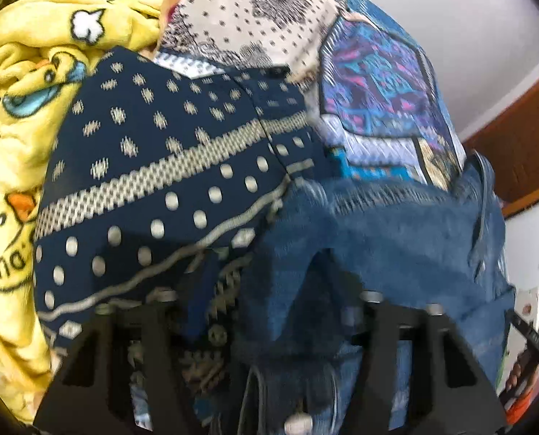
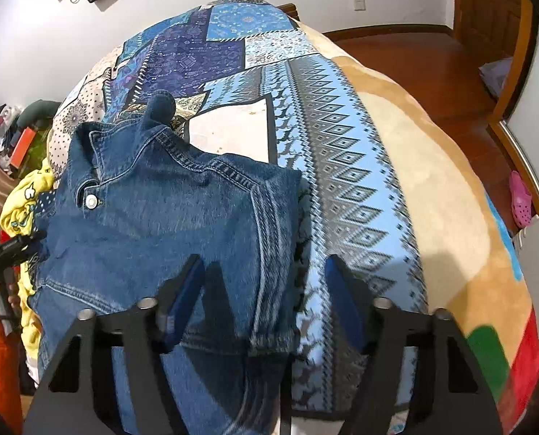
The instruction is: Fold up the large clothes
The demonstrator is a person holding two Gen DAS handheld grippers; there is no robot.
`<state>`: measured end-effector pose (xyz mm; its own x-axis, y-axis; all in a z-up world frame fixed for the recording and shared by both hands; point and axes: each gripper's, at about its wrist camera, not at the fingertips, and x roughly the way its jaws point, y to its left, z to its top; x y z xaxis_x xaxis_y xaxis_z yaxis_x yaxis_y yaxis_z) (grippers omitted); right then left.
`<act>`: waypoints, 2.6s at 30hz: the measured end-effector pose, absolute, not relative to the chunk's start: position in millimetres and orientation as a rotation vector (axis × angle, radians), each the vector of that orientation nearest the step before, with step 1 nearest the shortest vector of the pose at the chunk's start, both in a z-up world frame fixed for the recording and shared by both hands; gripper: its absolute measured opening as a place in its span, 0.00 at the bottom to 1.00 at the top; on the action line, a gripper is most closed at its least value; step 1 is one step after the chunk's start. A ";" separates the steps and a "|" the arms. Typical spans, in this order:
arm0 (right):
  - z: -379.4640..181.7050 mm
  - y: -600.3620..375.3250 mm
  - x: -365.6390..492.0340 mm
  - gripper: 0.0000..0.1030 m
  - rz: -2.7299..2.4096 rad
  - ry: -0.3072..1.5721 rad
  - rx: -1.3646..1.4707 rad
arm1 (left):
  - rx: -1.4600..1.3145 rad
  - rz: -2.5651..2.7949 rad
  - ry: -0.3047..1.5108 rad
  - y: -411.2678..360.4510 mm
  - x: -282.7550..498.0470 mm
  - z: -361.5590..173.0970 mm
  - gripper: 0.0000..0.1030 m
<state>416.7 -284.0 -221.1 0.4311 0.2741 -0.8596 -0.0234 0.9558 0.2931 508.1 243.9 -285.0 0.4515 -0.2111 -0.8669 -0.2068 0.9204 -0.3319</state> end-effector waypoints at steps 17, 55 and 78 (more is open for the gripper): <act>-160.7 -231.5 501.7 0.14 0.309 1.002 0.129 | -0.314 0.233 0.879 285.8 471.3 -207.5 0.00; -78.3 -230.3 330.4 0.88 0.340 0.836 -0.063 | 0.022 0.027 0.843 145.8 308.7 -134.4 0.93; -187.1 -269.7 216.3 0.89 0.288 1.125 0.171 | -0.553 0.101 1.144 201.3 165.8 -282.3 0.94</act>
<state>216.3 -269.7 -187.1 0.3998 0.3124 -0.8617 -0.1408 0.9499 0.2790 165.8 201.3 -282.3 0.4248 -0.2003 -0.8829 -0.3517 0.8621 -0.3648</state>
